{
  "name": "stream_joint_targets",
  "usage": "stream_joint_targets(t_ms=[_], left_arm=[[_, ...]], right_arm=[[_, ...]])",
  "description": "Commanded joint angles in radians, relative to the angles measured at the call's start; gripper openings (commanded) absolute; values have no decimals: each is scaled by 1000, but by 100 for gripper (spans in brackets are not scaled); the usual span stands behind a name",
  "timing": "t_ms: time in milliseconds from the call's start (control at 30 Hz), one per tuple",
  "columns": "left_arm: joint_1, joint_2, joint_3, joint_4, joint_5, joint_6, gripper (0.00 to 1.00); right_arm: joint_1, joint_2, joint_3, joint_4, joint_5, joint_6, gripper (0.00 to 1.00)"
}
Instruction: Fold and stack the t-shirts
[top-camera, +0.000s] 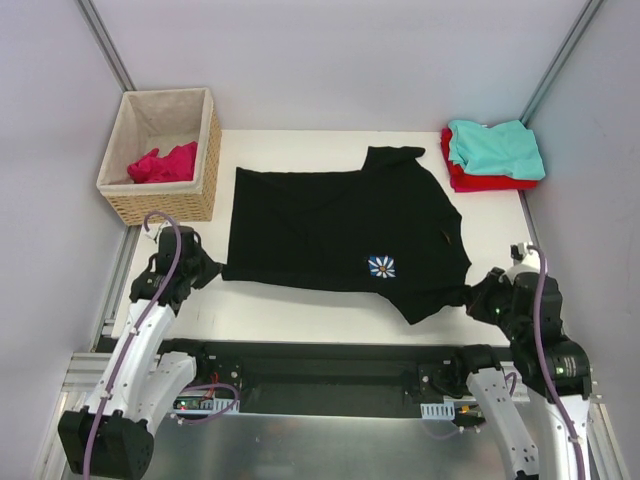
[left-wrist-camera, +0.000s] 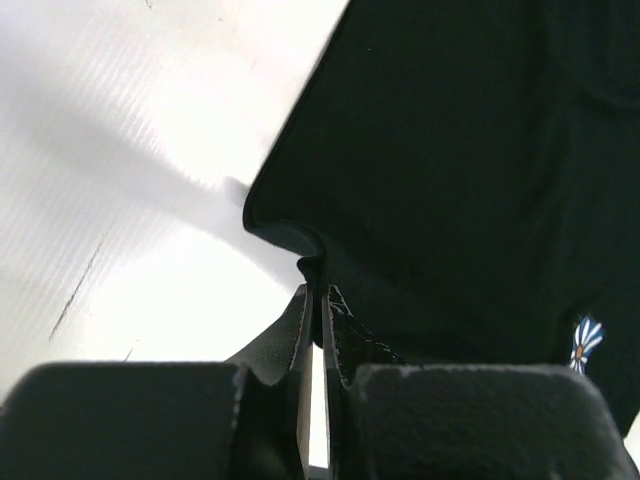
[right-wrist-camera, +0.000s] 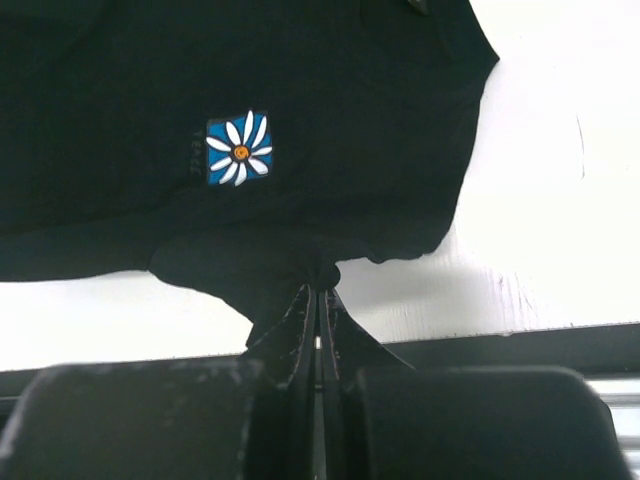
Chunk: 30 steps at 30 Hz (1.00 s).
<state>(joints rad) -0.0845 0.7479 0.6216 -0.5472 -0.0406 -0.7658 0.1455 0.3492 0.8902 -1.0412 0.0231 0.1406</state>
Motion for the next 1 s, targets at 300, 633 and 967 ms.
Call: stream_joint_targets(t_ms=[300,633,967], left_arm=[[2,206,10,173,-91,31,0],[2,398,99,237,-90,-3,0],[2,443,156,248,-93,2,0]], right_arm=[[-1,275,-140,377,31,1,1],[-18,462,-90,498,24,7,1],[-87,502,-11,504,3,-13,1]])
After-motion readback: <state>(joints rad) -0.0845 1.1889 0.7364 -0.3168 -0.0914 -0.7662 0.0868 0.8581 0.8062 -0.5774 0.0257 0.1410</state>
